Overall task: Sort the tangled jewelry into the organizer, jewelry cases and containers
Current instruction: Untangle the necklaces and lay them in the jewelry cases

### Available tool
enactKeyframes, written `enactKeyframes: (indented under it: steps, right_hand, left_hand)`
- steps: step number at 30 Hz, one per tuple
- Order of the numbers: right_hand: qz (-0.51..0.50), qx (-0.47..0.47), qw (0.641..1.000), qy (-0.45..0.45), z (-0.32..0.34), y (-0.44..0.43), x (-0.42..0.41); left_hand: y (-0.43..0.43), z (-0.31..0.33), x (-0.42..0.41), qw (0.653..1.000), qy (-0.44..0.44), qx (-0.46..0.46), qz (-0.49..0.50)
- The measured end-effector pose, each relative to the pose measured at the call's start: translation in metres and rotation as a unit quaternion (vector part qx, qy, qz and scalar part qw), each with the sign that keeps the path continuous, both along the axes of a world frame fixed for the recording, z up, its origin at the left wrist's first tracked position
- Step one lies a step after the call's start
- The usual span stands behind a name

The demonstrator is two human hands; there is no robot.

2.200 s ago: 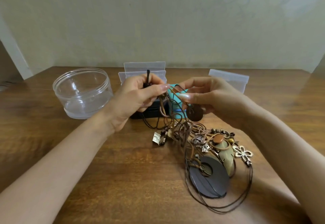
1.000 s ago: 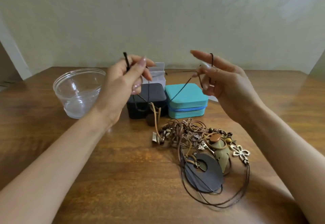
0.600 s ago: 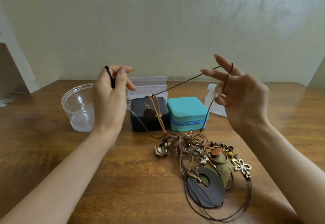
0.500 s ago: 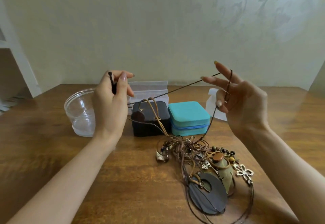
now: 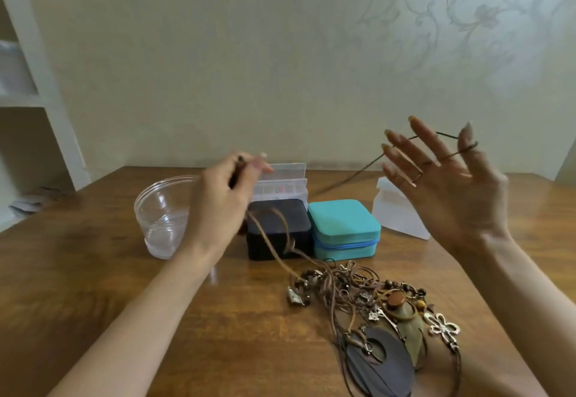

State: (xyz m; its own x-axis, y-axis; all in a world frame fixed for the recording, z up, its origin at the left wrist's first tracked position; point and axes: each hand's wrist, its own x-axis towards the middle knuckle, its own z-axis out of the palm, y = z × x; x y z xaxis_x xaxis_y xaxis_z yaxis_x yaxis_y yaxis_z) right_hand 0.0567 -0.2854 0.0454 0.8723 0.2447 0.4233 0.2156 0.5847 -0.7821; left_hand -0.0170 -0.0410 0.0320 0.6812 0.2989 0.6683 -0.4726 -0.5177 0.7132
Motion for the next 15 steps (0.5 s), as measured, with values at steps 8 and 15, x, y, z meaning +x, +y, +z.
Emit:
enactKeyframes:
  steps: [8,15]
  right_hand:
    - [-0.035,-0.258,0.952,-0.158,0.058,0.055,-0.010]
    - [-0.017,-0.368,0.892,-0.264,0.087,0.135,-0.035]
  left_hand:
    - [-0.002,0.003,0.000,0.979,0.137,0.079,-0.129]
    - [0.000,0.007,-0.005,0.975,0.099,0.025,-0.196]
